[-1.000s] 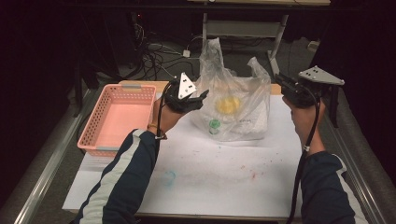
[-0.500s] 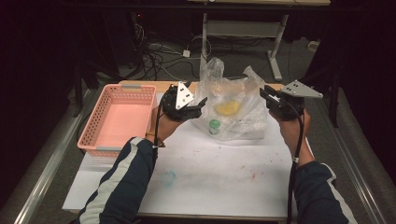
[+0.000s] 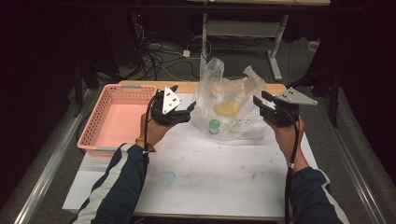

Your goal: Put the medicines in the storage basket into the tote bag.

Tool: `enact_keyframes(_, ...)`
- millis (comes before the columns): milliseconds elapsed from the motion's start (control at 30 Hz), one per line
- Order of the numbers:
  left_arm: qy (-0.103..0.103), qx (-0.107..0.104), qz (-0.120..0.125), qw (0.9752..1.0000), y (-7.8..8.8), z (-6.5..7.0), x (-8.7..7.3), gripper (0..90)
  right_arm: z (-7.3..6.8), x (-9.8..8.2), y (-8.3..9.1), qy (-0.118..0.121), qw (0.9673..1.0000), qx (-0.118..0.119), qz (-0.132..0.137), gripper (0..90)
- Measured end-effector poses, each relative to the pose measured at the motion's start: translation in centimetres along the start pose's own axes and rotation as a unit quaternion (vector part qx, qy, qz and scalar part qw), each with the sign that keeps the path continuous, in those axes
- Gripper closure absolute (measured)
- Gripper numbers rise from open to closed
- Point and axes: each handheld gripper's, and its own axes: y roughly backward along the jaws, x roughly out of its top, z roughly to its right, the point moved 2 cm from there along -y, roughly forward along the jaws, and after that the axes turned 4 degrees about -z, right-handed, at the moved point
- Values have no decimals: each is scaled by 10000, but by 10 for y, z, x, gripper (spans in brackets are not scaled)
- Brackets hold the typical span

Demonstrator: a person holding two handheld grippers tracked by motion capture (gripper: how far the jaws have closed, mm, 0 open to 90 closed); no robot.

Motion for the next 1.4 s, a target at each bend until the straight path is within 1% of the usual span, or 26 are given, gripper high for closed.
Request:
enact_keyframes(33, 21, 3, 24, 10000, 3, -2, -2, 198, -1, 0, 1, -18, 10000, -7, 26, 574)
enact_keyframes(100, 45, 42, 24, 10000, 7, -4, -6, 190, -3, -2, 2, 3, 10000, 3, 47, 506)
enact_keyframes(133, 40, 56, 22, 10000, 9, -5, -8, 169, -5, -3, 3, -6, 10000, -6, 71, 480)
enact_keyframes(200, 0, 84, 16, 10000, 11, -6, -11, 166, -7, -6, 4, 84, 9999, -26, 114, 451)
enact_keyframes(233, -17, 113, -2, 9999, 13, -7, -12, 166, -9, -6, 4, 95, 9999, -27, 78, 421)
enact_keyframes(333, -28, 100, -27, 9999, 17, -9, -16, 165, -12, -8, 7, 218, 9996, -88, 152, 354)
enact_keyframes(367, -13, 61, -34, 10000, 18, -9, -17, 165, -12, -8, 8, 183, 9996, -105, 166, 330)
enact_keyframes(433, -24, 49, -42, 10000, 21, -10, -19, 165, -13, -8, 9, 197, 9996, -115, 164, 286)
enact_keyframes(533, -35, 29, -38, 10000, 26, -11, -21, 165, -16, -9, 12, 270, 9993, -137, 200, 248)
enact_keyframes(633, -27, 20, 3, 10000, 31, -12, -23, 164, -19, -9, 14, 322, 9990, -219, 227, 206)
enact_keyframes(733, 63, -58, 66, 9999, 37, -13, -24, 165, -20, -8, 16, 316, 9991, -182, 209, 181)
enact_keyframes(800, 11, -46, 98, 9999, 41, -12, -25, 164, -22, -8, 18, 318, 9992, -132, 213, 176)
enact_keyframes(867, -35, 4, 105, 9999, 45, -11, -27, 165, -23, -8, 20, 298, 9993, -134, 199, 169)
enact_keyframes(900, -32, 14, 120, 9999, 46, -10, -28, 164, -23, -8, 21, 294, 9993, -95, 191, 169)
enact_keyframes(1000, -72, -23, 86, 9999, 50, -9, -30, 165, -24, -9, 25, 269, 9995, -21, 168, 170)
enact_keyframes(1100, -75, -53, 64, 9999, 54, -9, -33, 165, -26, -12, 29, 366, 9991, -70, 207, 172)
enact_keyframes(1300, -94, -74, 48, 9999, 62, -7, -38, 165, -31, -18, 35, 407, 9991, -20, 135, 172)
enact_keyframes(1400, -173, -65, 6, 9998, 66, -5, -40, 165, -32, -20, 37, 413, 9991, 4, 137, 175)
